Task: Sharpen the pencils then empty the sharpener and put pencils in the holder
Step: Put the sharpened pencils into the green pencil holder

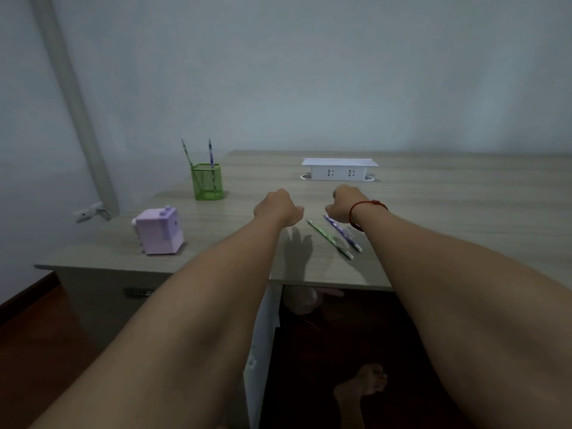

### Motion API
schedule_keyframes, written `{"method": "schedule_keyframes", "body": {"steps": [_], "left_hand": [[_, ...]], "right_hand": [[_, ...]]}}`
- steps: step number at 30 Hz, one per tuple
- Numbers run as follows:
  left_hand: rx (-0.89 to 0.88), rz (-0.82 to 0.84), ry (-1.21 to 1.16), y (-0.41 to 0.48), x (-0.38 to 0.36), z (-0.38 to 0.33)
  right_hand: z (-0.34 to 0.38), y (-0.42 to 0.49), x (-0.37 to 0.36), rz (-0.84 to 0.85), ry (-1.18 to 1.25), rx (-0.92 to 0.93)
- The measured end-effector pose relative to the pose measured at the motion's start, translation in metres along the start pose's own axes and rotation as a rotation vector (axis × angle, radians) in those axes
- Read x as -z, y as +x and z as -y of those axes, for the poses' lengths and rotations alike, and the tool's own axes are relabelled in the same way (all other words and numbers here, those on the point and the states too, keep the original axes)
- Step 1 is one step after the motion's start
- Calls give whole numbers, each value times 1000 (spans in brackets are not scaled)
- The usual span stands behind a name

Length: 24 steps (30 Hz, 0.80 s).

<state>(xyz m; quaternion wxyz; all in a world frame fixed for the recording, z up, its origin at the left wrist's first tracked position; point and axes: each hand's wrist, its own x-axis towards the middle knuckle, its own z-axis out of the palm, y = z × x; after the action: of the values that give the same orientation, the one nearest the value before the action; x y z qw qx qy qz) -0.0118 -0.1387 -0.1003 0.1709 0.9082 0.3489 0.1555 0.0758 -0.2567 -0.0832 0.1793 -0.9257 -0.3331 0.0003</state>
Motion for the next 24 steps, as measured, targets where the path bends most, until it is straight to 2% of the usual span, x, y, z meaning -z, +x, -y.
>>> {"method": "schedule_keyframes", "body": {"steps": [8,15,20,24], "left_hand": [[28,20,7,-13,-45,-40],[157,-32,-86,0,-62,-49],[171,-87,-201,7,-43,-34],[108,-163,-320,9,1,-29]], "right_hand": [[-42,-12,-21,79,-75,-67],[-53,-3,-31,-34,-42,-98],[-39,-9,-21,-45,66,-112],[-1,-14,4,-44,69,-24]]}}
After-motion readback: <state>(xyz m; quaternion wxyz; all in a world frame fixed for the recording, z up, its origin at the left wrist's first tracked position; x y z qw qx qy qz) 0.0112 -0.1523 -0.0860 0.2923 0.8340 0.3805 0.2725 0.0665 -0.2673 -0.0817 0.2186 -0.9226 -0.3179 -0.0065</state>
